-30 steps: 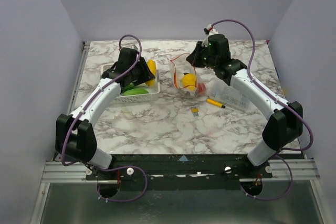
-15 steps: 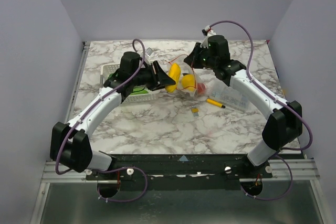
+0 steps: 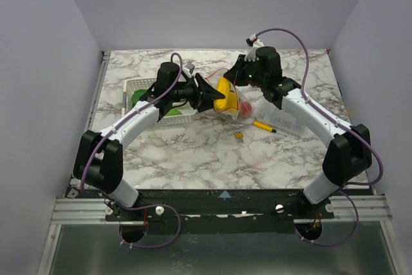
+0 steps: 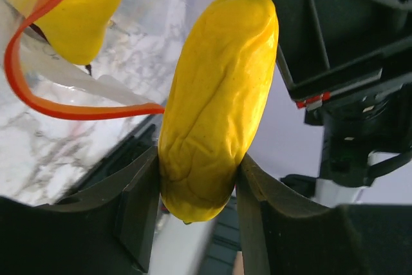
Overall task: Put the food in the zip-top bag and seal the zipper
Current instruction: Place the fake fruit in the zipper food storage bag.
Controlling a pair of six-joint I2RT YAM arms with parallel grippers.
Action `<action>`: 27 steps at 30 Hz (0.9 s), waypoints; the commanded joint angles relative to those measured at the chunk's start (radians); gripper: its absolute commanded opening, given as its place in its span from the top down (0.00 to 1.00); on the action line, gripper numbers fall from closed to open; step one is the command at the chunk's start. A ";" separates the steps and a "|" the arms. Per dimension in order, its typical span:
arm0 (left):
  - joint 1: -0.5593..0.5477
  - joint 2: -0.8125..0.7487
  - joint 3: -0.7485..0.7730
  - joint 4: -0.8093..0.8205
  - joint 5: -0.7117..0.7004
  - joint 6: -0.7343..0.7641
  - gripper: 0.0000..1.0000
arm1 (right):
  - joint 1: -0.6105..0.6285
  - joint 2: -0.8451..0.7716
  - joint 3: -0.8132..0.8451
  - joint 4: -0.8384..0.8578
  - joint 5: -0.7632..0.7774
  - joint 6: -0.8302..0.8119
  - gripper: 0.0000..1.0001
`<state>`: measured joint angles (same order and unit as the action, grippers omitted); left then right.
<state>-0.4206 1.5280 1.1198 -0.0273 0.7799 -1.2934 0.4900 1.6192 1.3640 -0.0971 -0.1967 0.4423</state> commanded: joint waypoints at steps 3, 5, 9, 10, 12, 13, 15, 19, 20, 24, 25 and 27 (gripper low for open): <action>-0.003 0.115 -0.093 0.460 -0.010 -0.510 0.71 | 0.010 -0.048 -0.013 0.051 -0.029 -0.030 0.99; -0.003 0.137 -0.122 0.536 -0.073 -0.625 0.69 | 0.010 -0.057 -0.014 0.053 -0.004 -0.030 0.99; -0.003 0.179 -0.123 0.626 -0.184 -0.735 0.59 | 0.013 -0.070 -0.017 0.055 -0.031 -0.030 0.99; -0.003 0.184 -0.125 0.661 -0.206 -0.754 0.55 | 0.014 -0.071 -0.018 0.056 -0.029 -0.031 0.99; -0.004 0.187 -0.119 0.703 -0.245 -0.766 0.45 | 0.016 -0.073 -0.020 0.056 -0.025 -0.032 0.99; -0.004 0.178 -0.118 0.701 -0.269 -0.756 0.37 | 0.016 -0.073 -0.021 0.057 -0.022 -0.032 0.99; -0.003 0.150 -0.118 0.661 -0.299 -0.718 0.22 | 0.017 -0.072 -0.022 0.056 -0.019 -0.032 0.99; -0.004 0.069 -0.154 0.590 -0.339 -0.608 0.06 | 0.017 -0.077 -0.027 0.059 -0.012 -0.032 0.99; -0.004 0.045 -0.169 0.581 -0.340 -0.576 0.06 | 0.017 -0.079 -0.028 0.060 -0.011 -0.031 0.99; -0.003 -0.056 -0.238 0.546 -0.303 -0.403 0.10 | 0.019 -0.082 -0.030 0.059 0.004 -0.034 0.99; -0.001 -0.078 -0.253 0.529 -0.284 -0.347 0.10 | 0.019 -0.083 -0.031 0.059 0.008 -0.035 0.99; 0.005 -0.132 -0.274 0.456 -0.260 -0.223 0.12 | 0.019 -0.087 -0.033 0.059 0.013 -0.036 0.99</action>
<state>-0.4210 1.5002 0.8944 0.5350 0.4923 -1.7908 0.5011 1.5764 1.3384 -0.0765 -0.1997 0.4179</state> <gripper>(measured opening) 0.902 0.008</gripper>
